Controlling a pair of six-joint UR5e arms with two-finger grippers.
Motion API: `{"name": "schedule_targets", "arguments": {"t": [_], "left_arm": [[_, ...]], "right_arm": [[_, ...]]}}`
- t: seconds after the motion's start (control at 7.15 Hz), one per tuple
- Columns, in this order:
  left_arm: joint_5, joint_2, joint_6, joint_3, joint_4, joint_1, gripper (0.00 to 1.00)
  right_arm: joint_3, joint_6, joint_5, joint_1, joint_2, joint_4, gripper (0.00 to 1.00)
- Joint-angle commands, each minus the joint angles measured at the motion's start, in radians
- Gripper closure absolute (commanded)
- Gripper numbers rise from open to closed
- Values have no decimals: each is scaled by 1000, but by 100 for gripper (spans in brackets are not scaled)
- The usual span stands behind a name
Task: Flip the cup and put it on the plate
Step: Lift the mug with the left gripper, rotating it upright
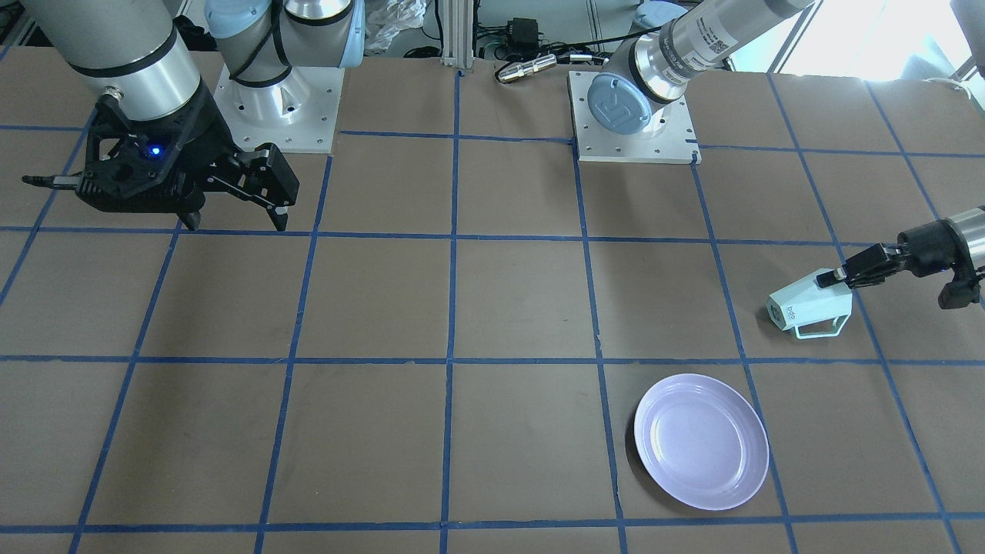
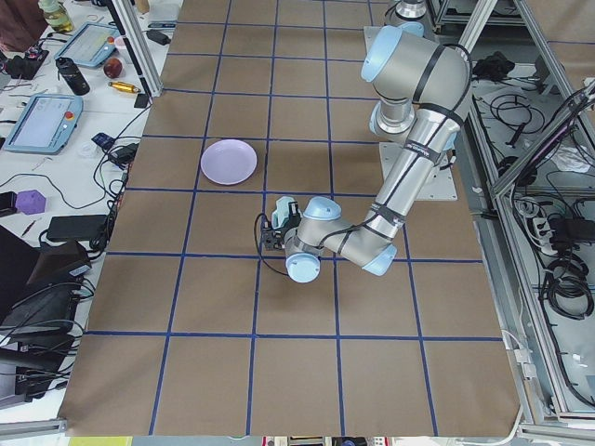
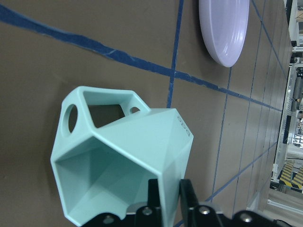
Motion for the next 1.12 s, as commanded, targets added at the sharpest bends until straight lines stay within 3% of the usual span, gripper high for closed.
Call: {"name": "schedule_targets", "arguments": {"t": [0.0,0.42,0.98], "left_arm": [[-1,33,2,26,-63,-4,100],[17,103,49,56,-85,-38,100],[193,232,-14,63,-63,-195,100]], "right_arm": [[0,0,0,0,0,0,0],[0,0,0,0,0,0,0],[0,0,0,0,0,0,0]]}}
